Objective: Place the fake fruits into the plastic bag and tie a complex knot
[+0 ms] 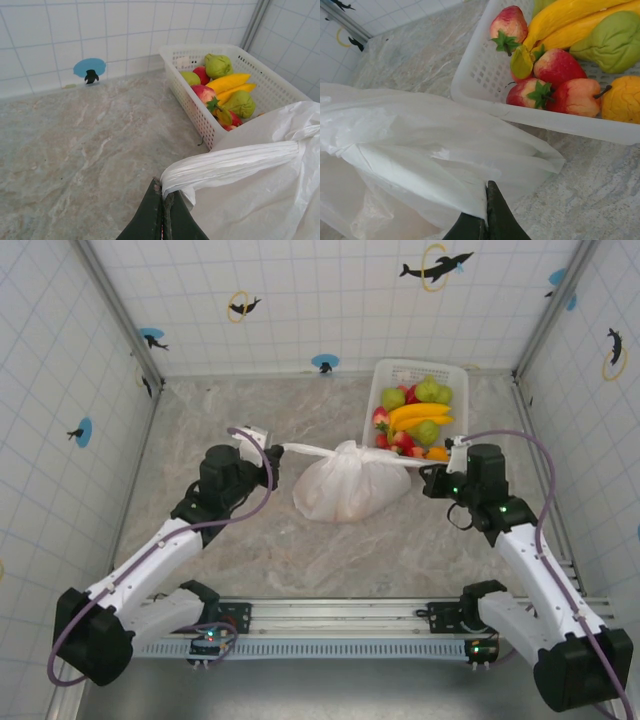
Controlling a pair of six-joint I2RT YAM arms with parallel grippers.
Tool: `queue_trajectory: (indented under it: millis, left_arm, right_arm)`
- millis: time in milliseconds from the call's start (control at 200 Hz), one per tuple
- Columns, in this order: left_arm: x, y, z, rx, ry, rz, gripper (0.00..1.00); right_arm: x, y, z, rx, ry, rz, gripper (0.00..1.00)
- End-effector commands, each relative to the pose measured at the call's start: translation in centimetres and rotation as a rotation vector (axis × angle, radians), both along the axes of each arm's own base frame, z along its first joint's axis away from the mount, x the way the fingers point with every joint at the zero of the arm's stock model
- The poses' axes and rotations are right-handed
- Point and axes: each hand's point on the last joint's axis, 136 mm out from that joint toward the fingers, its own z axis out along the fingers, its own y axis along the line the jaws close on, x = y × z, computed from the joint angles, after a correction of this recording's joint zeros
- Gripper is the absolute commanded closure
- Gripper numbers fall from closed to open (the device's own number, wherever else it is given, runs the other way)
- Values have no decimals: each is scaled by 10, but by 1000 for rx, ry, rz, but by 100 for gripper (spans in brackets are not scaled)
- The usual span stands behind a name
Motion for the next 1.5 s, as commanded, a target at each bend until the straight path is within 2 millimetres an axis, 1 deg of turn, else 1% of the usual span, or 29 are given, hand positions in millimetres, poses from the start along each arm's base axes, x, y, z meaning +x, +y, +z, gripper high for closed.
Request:
queue_trajectory:
  millis: [0,15,35,100,140,195,270,355,400,480,545,600,610,625,645,671,721,806,866,876,931,1071,1161,1301,1371,1411,1471,1496]
  left_arm:
    - [12,14,23,-23,-61,63,68]
    - [11,12,25,-25,-64,49,63]
    - [9,10,29,-31,-71,35,58]
    - [5,6,42,-42,-86,4,52]
    - [1,6,50,-53,-104,-7,48]
    - [-3,8,63,-66,-133,-6,44]
    - [-6,21,80,-79,-180,49,36]
    - [-7,46,96,-76,-227,176,26]
    - [-8,62,102,-70,-253,255,22]
    - [-10,91,107,-52,-289,402,14]
    - [-11,114,108,-25,-308,516,10]
    - [-13,127,105,0,-316,584,7]
    - [-12,136,104,10,-318,619,6]
    - [-11,142,103,19,-318,643,4]
    - [-11,147,101,29,-317,667,3]
    - [-11,152,97,43,-313,693,3]
    - [-10,162,90,64,-303,743,3]
    - [-6,174,75,86,-276,794,3]
    - [-2,181,61,84,-250,818,3]
    - [-1,182,60,81,-247,820,3]
    - [3,189,48,77,-223,835,3]
    - [15,202,15,79,-150,854,3]
    - [18,208,0,79,-117,870,3]
    - [21,218,-19,90,-82,907,3]
    - [22,223,-30,102,-62,930,3]
    - [23,225,-36,108,-52,939,3]
    - [24,227,-43,114,-45,946,3]
    - [24,227,-49,120,-36,949,3]
  right_arm:
    - [-6,-2,18,8,-63,35,68]
    - [-8,0,20,9,-71,48,61]
    - [-11,1,24,13,-82,66,53]
    - [-18,2,37,14,-120,91,32]
    - [-20,1,46,12,-146,89,24]
    - [-20,-7,60,4,-181,60,17]
    - [-16,-23,81,-13,-228,-13,10]
    - [-6,-46,97,-37,-266,-124,4]
    - [0,-59,102,-51,-284,-190,0]
    - [11,-87,108,-89,-322,-327,0]
    - [18,-108,109,-106,-352,-423,0]
    - [23,-127,106,-130,-376,-511,0]
    - [23,-130,103,-136,-374,-527,0]
    - [24,-136,101,-144,-380,-553,0]
    - [25,-143,95,-158,-371,-584,0]
    - [28,-152,96,-167,-396,-626,0]
    - [31,-169,83,-194,-388,-703,0]
    - [33,-197,50,-236,-339,-838,0]
    - [35,-210,32,-279,-329,-891,0]
    - [35,-211,27,-291,-321,-891,0]
    - [39,-215,14,-326,-319,-902,0]
    - [50,-221,-12,-405,-306,-891,0]
    - [60,-222,-28,-426,-312,-873,0]
    - [72,-219,-45,-405,-359,-856,0]
    - [78,-217,-59,-444,-339,-818,0]
    - [82,-217,-59,-443,-355,-816,0]
    - [88,-215,-64,-454,-296,-789,0]
    - [89,-214,-65,-450,-304,-784,0]
